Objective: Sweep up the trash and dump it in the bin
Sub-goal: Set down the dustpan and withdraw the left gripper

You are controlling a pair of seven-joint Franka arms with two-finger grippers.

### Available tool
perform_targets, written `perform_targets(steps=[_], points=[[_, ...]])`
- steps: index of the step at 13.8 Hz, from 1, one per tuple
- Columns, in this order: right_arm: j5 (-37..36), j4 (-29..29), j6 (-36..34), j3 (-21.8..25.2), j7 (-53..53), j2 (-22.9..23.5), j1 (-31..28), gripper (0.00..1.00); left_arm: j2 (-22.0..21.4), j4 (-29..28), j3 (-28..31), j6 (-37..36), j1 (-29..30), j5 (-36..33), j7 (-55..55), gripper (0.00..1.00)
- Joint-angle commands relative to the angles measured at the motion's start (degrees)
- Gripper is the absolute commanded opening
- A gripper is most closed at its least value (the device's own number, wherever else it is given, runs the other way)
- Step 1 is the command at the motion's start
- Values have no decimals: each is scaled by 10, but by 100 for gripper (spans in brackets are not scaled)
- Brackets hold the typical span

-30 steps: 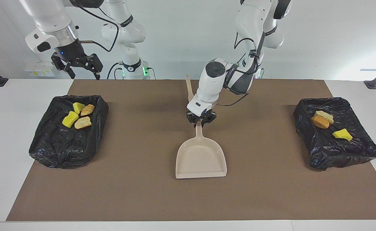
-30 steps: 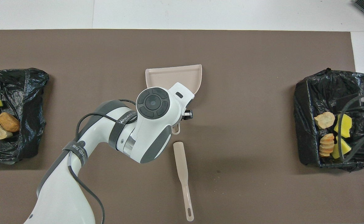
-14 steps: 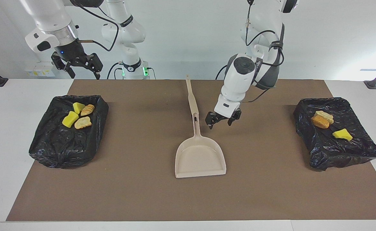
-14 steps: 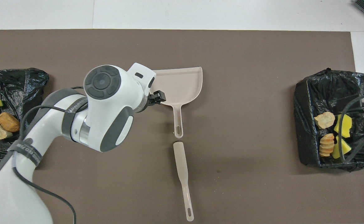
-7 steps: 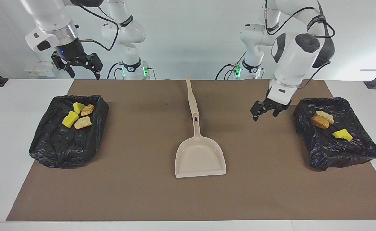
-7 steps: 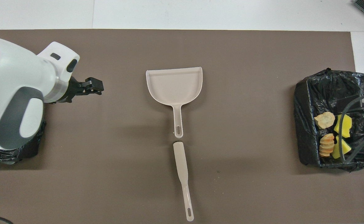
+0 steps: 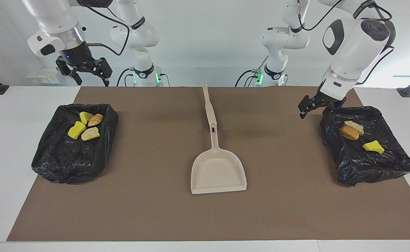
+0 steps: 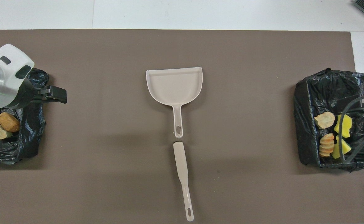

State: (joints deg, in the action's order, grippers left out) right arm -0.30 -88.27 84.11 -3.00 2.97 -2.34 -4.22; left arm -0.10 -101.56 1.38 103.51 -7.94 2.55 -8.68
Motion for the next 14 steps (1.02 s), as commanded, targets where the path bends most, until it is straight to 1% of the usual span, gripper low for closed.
perform_targets(steps=[1,4,6,7,8,10,12,14], points=[[10,-7,-7,-4,6,-9,-4,100,-21,-11,-4,-24,27,-9,53,100],[10,-7,-9,-4,6,-10,-4,100,-28,-11,-4,-24,62,-8,104,100],[10,-7,-8,-4,6,-10,-4,100,-41,-8,-3,-24,89,-8,146,100],[10,-8,-8,-4,5,-10,-6,100,-47,6,-3,-26,102,-8,148,100],[10,-8,-8,-4,5,-10,-6,100,-56,19,-3,-47,103,-8,148,100],[10,-8,-9,-4,6,-10,-6,100,-56,50,-2,-99,104,-9,151,100],[9,-8,-8,-3,6,-10,-6,100,-56,67,-5,-117,102,-11,149,100],[10,-9,-9,-3,5,-11,-6,100,-64,69,-8,-132,100,-11,143,100]])
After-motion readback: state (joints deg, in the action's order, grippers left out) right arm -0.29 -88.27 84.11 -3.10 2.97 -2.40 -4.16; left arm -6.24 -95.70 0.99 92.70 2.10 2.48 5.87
